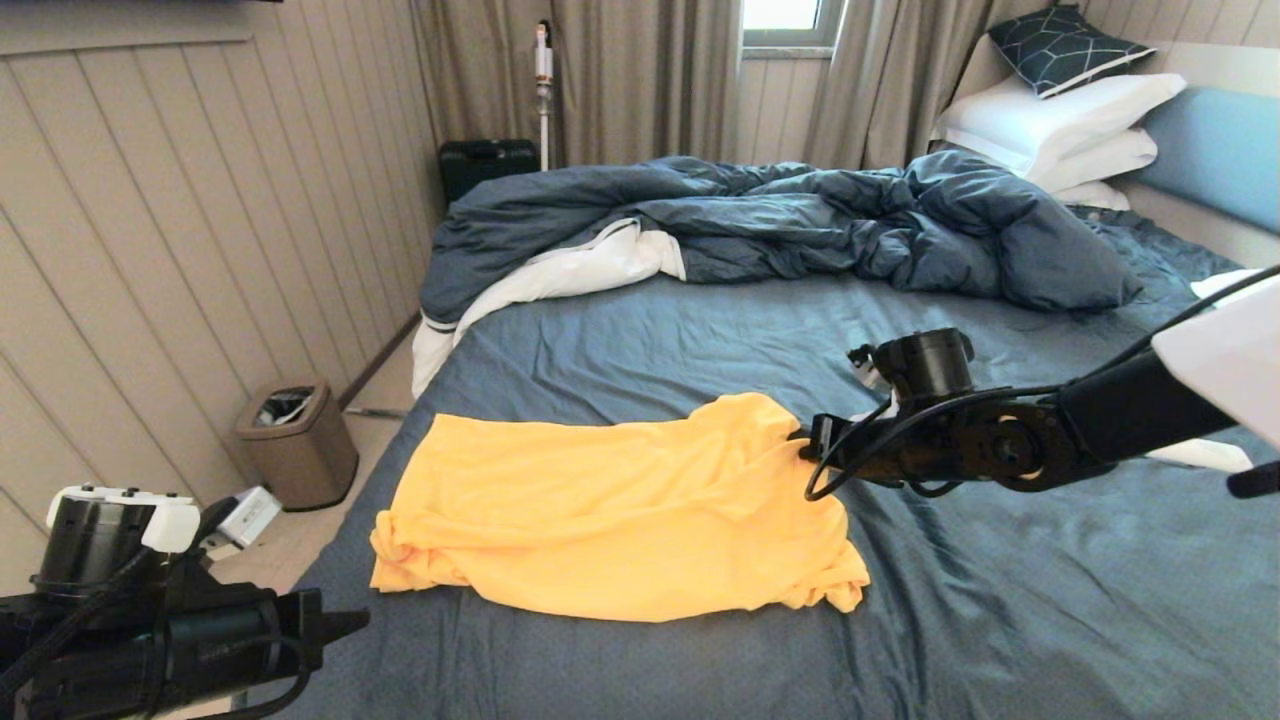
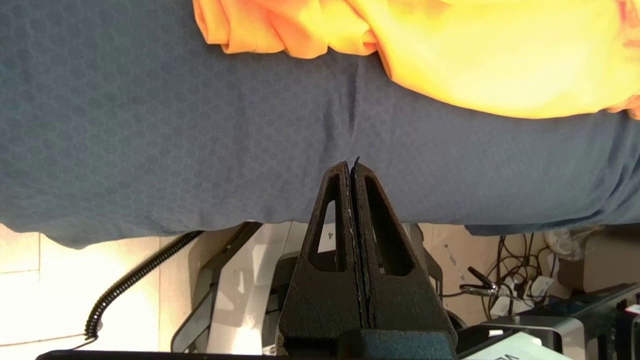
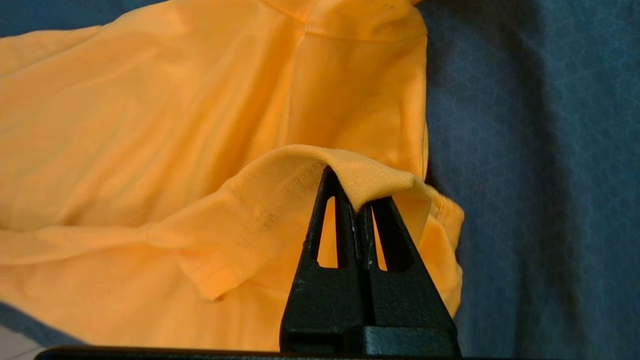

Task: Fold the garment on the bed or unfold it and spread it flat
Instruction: Fold the yellow T-shirt

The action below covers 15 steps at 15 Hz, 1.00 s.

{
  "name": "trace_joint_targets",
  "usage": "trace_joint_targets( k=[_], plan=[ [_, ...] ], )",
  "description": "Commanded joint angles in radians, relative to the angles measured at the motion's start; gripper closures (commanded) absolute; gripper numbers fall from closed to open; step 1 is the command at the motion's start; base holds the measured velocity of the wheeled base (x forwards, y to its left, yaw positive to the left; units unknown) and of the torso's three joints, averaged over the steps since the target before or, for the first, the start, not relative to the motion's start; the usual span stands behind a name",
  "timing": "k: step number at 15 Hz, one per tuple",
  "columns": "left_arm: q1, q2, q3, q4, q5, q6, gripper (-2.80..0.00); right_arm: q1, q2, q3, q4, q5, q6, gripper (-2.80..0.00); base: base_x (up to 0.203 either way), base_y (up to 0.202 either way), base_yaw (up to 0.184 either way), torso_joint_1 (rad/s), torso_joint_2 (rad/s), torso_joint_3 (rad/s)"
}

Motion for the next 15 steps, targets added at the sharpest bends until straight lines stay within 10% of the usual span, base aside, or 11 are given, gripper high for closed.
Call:
trace_joint_targets(
  k=[1, 5, 6, 15],
  plan=[
    [0.000, -0.024, -0.003, -0.001, -0.002, -0.001, 0.00, 0.001, 0.040, -0.019, -0.002, -0.008, 0.003, 0.00, 0.000, 0.000, 0.000, 0.000, 0.00, 0.000],
    [0.000, -0.055, -0.008, 0.050, -0.001, -0.001, 0.00, 0.013, 0.054, -0.005, -0.002, -0.011, -0.003, 0.00, 0.000, 0.000, 0.000, 0.000, 0.00, 0.000],
    [0.000, -0.060, -0.005, 0.050, 0.001, -0.001, 0.00, 0.015, 0.052, -0.004, -0.002, -0.018, -0.003, -2.80, 0.000, 0.000, 0.000, 0.000, 0.00, 0.000],
    [-0.002, -0.074, -0.017, 0.071, -0.001, -0.002, 0.00, 0.033, -0.091, 0.048, 0.051, -0.017, -0.030, -2.80, 0.000, 0.000, 0.000, 0.000, 0.00, 0.000]
  ],
)
